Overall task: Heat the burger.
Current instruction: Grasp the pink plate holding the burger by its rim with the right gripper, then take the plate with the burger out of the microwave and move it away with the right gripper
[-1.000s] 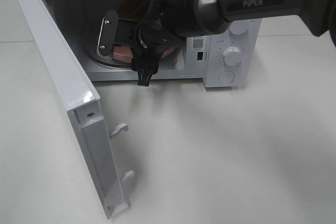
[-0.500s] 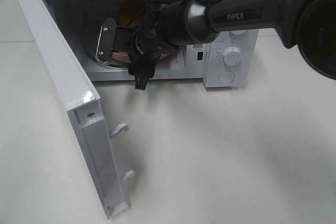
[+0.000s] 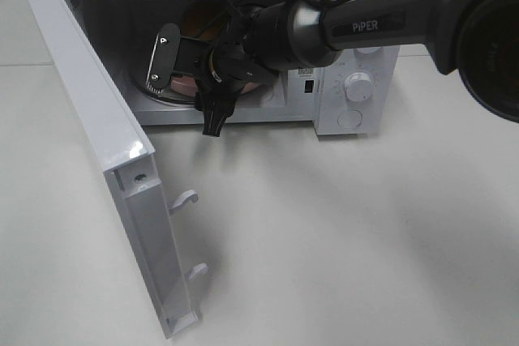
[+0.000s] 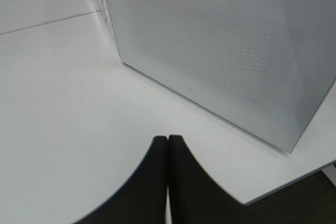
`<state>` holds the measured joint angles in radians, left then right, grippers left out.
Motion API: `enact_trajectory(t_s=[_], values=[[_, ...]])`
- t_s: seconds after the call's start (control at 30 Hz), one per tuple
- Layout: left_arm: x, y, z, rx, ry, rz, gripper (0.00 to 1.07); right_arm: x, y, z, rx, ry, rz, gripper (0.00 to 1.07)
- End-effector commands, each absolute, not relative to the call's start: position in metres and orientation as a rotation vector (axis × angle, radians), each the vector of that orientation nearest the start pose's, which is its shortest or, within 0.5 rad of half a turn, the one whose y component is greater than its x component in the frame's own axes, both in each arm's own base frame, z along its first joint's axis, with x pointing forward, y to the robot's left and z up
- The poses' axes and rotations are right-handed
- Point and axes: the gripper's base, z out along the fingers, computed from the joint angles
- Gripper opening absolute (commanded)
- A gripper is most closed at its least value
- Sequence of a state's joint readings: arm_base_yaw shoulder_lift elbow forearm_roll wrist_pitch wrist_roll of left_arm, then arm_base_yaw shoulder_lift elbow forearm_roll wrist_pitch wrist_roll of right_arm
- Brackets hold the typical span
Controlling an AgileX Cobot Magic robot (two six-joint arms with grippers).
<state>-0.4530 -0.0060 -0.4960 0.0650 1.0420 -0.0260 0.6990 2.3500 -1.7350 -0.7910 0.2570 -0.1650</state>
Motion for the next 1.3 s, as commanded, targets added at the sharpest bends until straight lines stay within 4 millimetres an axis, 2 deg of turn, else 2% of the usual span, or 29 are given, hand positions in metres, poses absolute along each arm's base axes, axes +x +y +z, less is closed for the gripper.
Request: enact_trajectory(t_s=[0.03,0.43,0.5,0.53,0.6,0.63,0.67,0.7,0.73,0.77,0.8,0.83,1.07,1.3], values=[[-0.004,0.007,0.278,0.415,1.963,-0.236,0.0,0.412,0.324,0.121,-1.596,1.657,-0.318,0.58],[-0.004,0.007,0.278,0.415,1.963,-0.236,0.0,0.411,0.323,0.109,-1.566,1.717,-0.289,0.5],[-0.004,0.007,0.278,0.415,1.963,-0.236,0.0,0.411,0.323,0.109,-1.562,1.723,-0.287,0.42],[-0.004,0.007,0.278,0.415,1.963,-0.236,0.0,0.411,0.323,0.109,-1.562,1.723,-0.287,0.42],[-0.004,0.007,0.278,0.415,1.963,-0.236,0.0,0.411,0.322,0.108,-1.562,1.735,-0.293,0.29],[-0.004,0.007,0.278,0.415,1.963,-0.236,0.0,0.411,0.322,0.108,-1.562,1.735,-0.293,0.29],[-0.004,0.007,0.278,0.415,1.963,-0.236,0.0,0.411,0.321,0.108,-1.56,1.749,-0.299,0.2],[-0.004,0.007,0.278,0.415,1.963,-0.236,0.0,0.411,0.321,0.108,-1.56,1.749,-0.299,0.2],[-0.004,0.007,0.278,0.415,1.963,-0.236,0.0,0.41,0.321,0.107,-1.565,1.761,-0.31,0.11],[-0.004,0.007,0.278,0.415,1.963,-0.236,0.0,0.41,0.32,0.107,-1.566,1.771,-0.32,0.07],[-0.004,0.007,0.278,0.415,1.963,-0.236,0.0,0.41,0.32,0.107,-1.566,1.771,-0.32,0.07],[-0.004,0.007,0.278,0.415,1.963,-0.236,0.0,0.41,0.318,0.106,-1.572,1.788,-0.337,0.0],[-0.004,0.007,0.278,0.415,1.963,-0.236,0.0,0.409,0.315,0.107,-1.608,1.79,-0.379,0.0],[-0.004,0.007,0.278,0.415,1.963,-0.236,0.0,0.409,0.316,0.123,-1.627,1.738,-0.395,0.0]])
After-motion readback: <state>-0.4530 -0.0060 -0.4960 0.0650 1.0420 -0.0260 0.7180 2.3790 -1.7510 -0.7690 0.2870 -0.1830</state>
